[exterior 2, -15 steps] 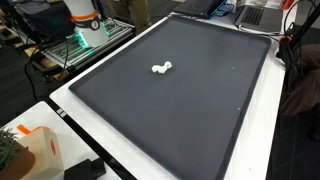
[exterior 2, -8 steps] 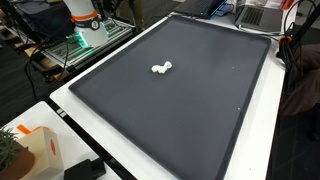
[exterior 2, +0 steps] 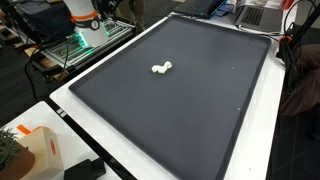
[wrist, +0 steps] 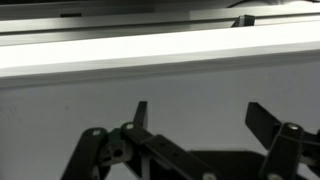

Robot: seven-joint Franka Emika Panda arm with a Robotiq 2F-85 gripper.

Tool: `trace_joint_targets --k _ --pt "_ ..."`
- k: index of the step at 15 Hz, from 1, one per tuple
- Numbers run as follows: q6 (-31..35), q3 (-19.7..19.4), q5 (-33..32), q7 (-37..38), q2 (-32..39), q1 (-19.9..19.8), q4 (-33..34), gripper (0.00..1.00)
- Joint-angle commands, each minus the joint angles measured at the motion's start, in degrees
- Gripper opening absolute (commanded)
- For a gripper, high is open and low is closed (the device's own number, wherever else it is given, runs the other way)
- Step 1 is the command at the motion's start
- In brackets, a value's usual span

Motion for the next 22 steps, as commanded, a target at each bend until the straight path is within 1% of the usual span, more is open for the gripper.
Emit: trace_joint_targets --k 1,6,9,11,15,17,18,19,22 --pt "7.19 0.63 0.94 1.07 1.08 0.85 0.1 1.0" --pt "15.09 0.98 0.77 0.89 3.83 1.35 0.13 1.0" --pt "21.58 1.21 0.87 1.59 6.14 1.68 0.12 1.0" --pt "26.35 0.8 1.89 1.97 7.74 2.05 0.12 1.0" --pt "31.64 -0.08 4.98 1.61 10.54 2.76 0.13 1.0" --pt "35.59 -0.39 7.27 1.71 12.13 3.04 0.09 1.0" --pt "36.84 -0.27 7.71 2.31 12.88 2.77 0.09 1.0" --pt "34.16 0.11 5.68 1.57 11.06 2.25 0.11 1.0" --pt "35.81 -0.06 6.22 2.03 12.44 2.23 0.15 1.0"
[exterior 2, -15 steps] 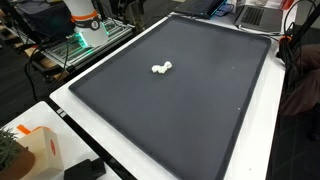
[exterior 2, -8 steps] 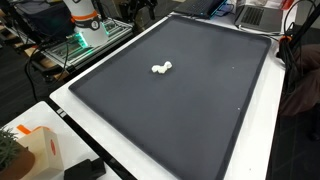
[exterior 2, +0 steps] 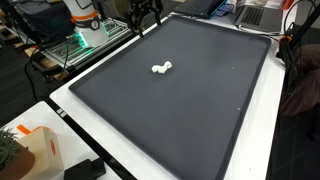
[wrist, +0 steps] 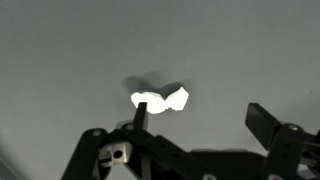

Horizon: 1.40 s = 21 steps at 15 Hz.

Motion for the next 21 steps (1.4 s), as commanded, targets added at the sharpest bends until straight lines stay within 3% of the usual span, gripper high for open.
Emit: trace_joint_targets --k 1,7,12,19,20,21 --pt "2.05 -0.03 -0.5 1.23 0.77 0.07 0.04 1.0" --pt "15.17 1.01 -1.12 5.87 3.98 -0.75 0.04 1.0" --pt "20.56 2.48 -4.0 9.8 6.86 -2.18 0.01 1.0" --pt "18.56 4.67 -12.22 14.68 9.61 -6.4 -0.02 1.0" --pt "17.02 3.14 -9.37 13.09 9.07 -4.09 0.0 1.0" --pt "19.12 2.87 -9.72 12.4 9.43 -4.24 0.0 1.0"
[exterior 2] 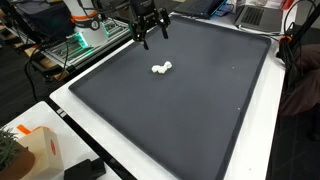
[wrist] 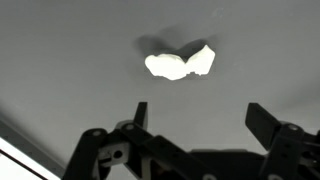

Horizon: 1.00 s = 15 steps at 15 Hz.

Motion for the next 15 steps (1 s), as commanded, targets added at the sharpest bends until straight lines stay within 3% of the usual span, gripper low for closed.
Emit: trace_joint_targets --k 1,4,10,15 --pt "-0.1 -0.42 0.05 -0.15 0.01 0.38 0.03 1.0" --pt "-0.08 -0.44 0.06 -0.16 -0.01 0.39 0.12 1.0" --pt "-0.06 2.88 -10.37 8.63 2.77 -4.85 1.6 1.0" --pt "0.52 3.85 -17.89 14.49 7.27 -6.06 3.61 1.0"
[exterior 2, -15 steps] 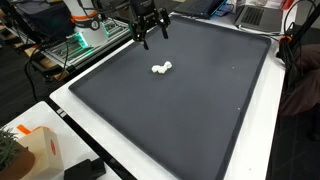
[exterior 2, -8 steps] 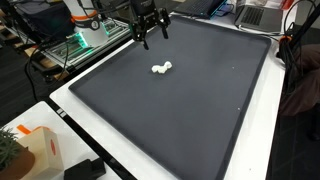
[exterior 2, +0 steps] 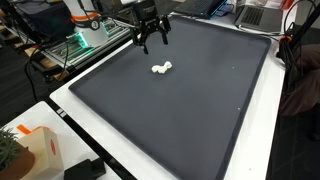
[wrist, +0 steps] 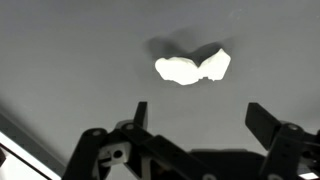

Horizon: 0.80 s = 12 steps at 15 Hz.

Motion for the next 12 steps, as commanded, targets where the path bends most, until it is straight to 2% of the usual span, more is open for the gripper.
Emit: trace_joint_targets --k 1,4,12 --pt "0.6 0.93 -5.31 4.42 4.15 -1.11 1.88 1.0" --pt "0.5 0.41 -7.12 5.9 5.19 -0.54 2.25 1.0" --pt "-4.65 1.25 -2.48 2.59 7.13 0.55 6.91 1.0"
